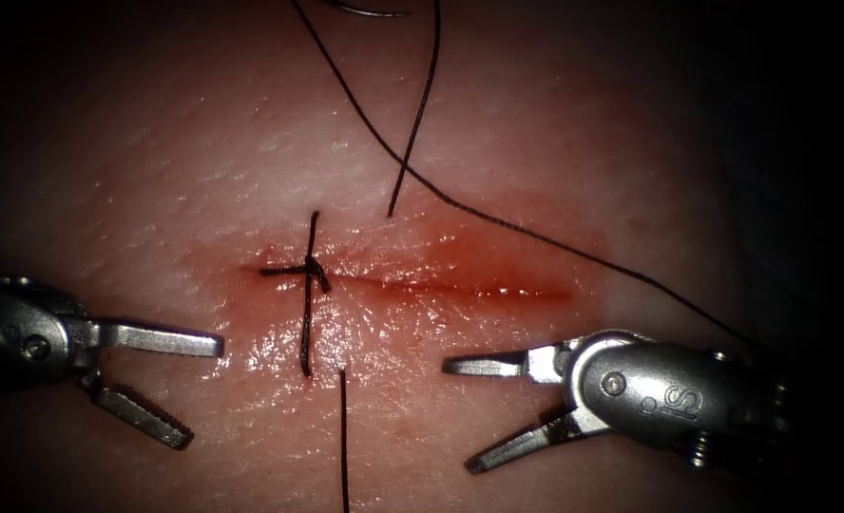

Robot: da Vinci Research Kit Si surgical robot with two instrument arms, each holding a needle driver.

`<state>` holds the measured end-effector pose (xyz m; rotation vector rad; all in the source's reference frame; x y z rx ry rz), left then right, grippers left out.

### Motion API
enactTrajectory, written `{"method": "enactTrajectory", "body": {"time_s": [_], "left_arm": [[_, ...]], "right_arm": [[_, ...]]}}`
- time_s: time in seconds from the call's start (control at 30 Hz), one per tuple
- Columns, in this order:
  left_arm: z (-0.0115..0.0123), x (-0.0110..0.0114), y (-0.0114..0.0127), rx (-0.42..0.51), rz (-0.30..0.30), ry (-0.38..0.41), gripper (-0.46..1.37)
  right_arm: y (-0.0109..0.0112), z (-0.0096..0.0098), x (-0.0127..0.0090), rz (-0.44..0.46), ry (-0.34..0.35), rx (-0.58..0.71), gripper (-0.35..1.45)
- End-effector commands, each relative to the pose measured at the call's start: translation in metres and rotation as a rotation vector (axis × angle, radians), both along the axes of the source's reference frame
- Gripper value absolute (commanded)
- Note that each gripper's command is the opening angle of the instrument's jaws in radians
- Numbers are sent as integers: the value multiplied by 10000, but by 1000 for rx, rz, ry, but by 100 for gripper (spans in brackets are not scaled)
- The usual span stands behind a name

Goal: Wound Closure
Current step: Use the right gripper to pull the suture through the cut until a short tail remains on top

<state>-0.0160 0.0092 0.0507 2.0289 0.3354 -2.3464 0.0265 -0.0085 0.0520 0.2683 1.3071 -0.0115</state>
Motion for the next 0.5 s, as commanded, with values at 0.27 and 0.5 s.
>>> {"method": "enactTrajectory", "body": {"time_s": [0.27,0.5], "left_arm": [[-4,-2,2,4,1,0,37],[-6,-1,9,5,-27,15,46]], "right_arm": [[0,-1,1,28,-20,-10,96],[0,7,16,80,-60,35,94]]}}
